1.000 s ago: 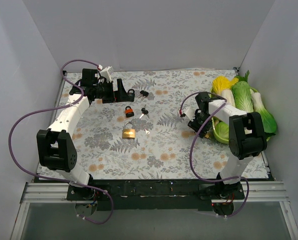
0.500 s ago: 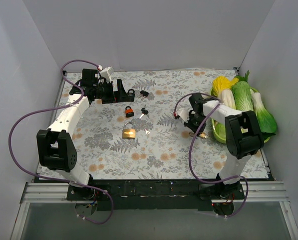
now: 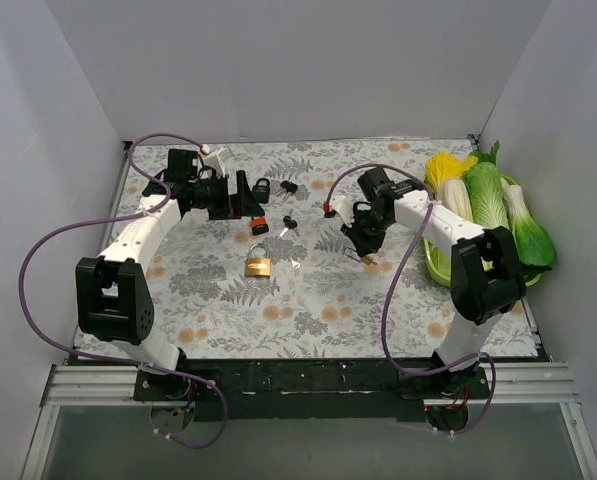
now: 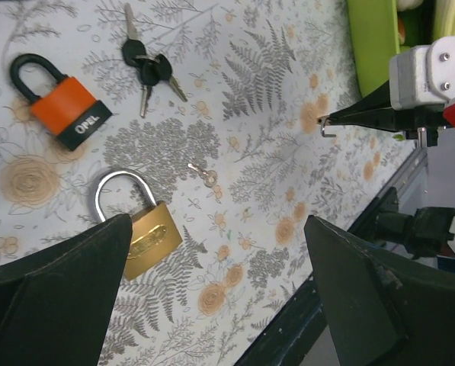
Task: Lock with the key
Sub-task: Pick up the lock from the center of the board.
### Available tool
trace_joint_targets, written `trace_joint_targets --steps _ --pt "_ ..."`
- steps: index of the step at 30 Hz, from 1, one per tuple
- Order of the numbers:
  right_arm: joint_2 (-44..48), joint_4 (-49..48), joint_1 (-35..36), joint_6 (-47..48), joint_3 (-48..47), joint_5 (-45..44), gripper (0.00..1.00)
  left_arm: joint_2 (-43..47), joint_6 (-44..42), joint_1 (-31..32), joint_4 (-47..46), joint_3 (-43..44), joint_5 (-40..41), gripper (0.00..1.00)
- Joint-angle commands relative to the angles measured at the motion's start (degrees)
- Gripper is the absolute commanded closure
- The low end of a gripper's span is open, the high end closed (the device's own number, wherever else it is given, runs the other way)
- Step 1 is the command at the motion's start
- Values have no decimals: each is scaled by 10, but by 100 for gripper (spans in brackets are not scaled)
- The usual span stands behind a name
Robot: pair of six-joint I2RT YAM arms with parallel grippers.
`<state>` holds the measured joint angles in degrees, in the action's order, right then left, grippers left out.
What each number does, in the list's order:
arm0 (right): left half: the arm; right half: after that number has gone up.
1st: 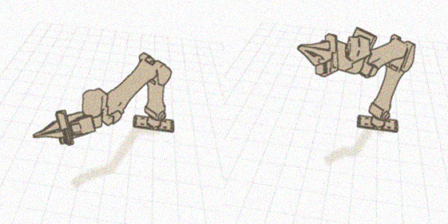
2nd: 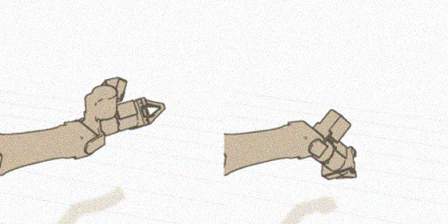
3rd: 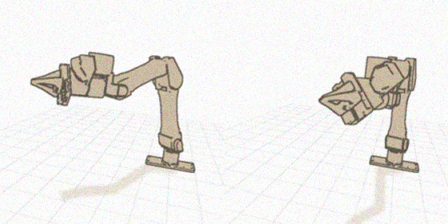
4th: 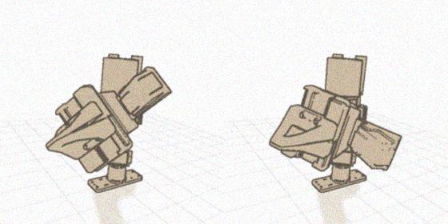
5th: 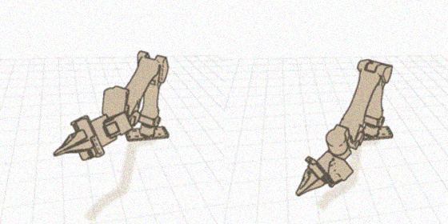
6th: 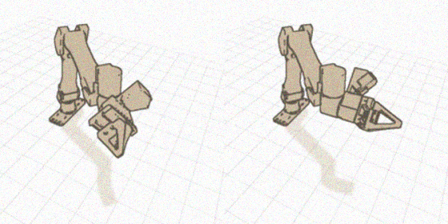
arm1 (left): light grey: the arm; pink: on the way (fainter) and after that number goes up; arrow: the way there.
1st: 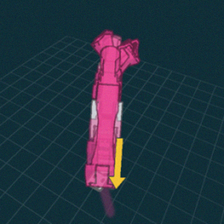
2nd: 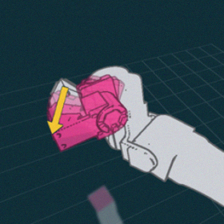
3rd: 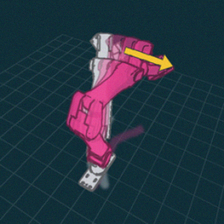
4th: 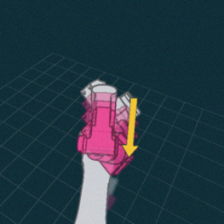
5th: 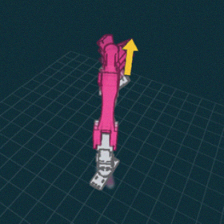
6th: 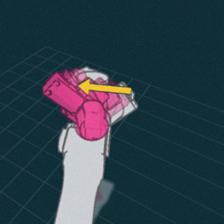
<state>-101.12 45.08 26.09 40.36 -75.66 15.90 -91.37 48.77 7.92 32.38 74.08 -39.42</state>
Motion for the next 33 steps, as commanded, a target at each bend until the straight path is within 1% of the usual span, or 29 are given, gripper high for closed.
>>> trace_joint_targets --steps 1,2,3,5,6,8,9,11,13,14,16,17,18,19,21,23,24,26,27,33 --pt "44 49 12 -17 -45 67 99 18 19 -5 -37 -38 -100 2" --pt "45 55 14 -21 -53 89 99 17 26 -5 -51 -47 -141 2" --pt "45 63 15 -22 -63 104 99 20 38 -5 -88 -62 -169 4" --pt "45 83 19 -30 -92 133 99 35 53 -4 -143 -118 -218 5" --pt "43 92 19 -31 -104 144 99 59 61 -4 -209 -138 -227 5" --pt "41 101 21 -38 -129 165 99 82 62 2 -266 -185 -238 5" --pt "40 106 22 -44 -135 169 99 94 53 7 -301 -192 -243 5" --pt "42 111 26 -48 -150 184 99 109 15 27 -307 -197 -247 5" --pt "46 109 31 -54 -156 193 99 113 -4 43 -308 -195 -244 8" --pt "49 108 33 -56 -157 201 99 115 -10 63 -309 -195 -237 8" --pt "55 102 41 -63 -161 203 99 118 -11 82 -320 -196 -218 10" --pt "56 101 44 -64 -164 203 99 120 -7 103 -321 -197 -206 11" --pt "59 100 48 -66 -167 200 99 121 0 112 -354 -200 -199 12" --pt "62 92 55 -72 -166 194 99 122 10 120 -368 -202 -187 13" --pt "68 83 68 -76 -168 178 99 113 49 141 -400 -203 -169 18" --pt "71 77 75 -79 -169 164 99 101 84 152 -438 -206 -159 20" --pt "72 77 81 -79 -172 160 99 96 121 154 -449 -206 -156 23" --pt "75 76 85 -82 -173 152 99 85 152 157 -472 -204 -155 25" --pt "76 73 89 -83 -173 149 99 75 179 157 -479 -203 -158 28" --pt "87 43 103 -95 -166 93 99 54 228 163 -474 -213 -132 39"
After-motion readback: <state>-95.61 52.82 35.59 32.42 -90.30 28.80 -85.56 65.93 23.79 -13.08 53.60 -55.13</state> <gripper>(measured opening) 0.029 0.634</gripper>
